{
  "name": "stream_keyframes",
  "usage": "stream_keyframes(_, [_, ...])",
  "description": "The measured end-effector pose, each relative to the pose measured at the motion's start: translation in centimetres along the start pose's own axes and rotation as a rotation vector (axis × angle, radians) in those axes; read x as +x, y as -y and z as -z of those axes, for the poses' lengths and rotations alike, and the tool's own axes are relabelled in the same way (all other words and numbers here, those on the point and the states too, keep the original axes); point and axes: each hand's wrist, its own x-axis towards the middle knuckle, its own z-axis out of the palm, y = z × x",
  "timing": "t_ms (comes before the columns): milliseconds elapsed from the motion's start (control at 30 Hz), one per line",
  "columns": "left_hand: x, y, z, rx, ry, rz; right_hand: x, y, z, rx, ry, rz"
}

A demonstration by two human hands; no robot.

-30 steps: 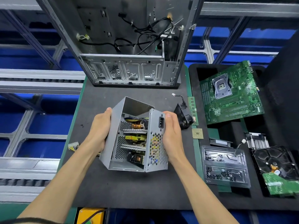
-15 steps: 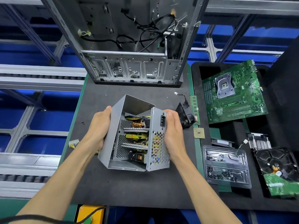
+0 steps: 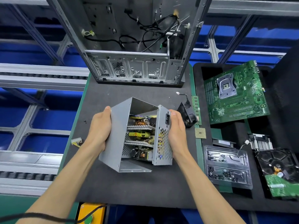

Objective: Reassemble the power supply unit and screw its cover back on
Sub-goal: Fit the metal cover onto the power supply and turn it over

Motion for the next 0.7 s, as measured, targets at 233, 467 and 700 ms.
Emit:
stream_keyframes(233, [-0.6, -0.2, -1.9, 0.08, 0.017, -0.121, 0.4, -1.2, 0.9, 0.05, -0.095, -0.018])
stream_keyframes(467, [-0.8, -0.8, -1.5, 0.154, 0.07, -0.184, -0.1, -2.8, -0.1, -0.073, -0.157, 0.062])
stream_keyframes(700, [-1.8, -1.7, -2.8, 0.259, 0.047, -0.29, -0.1, -3.6, 1.3, -0.325, -0.15, 0.132])
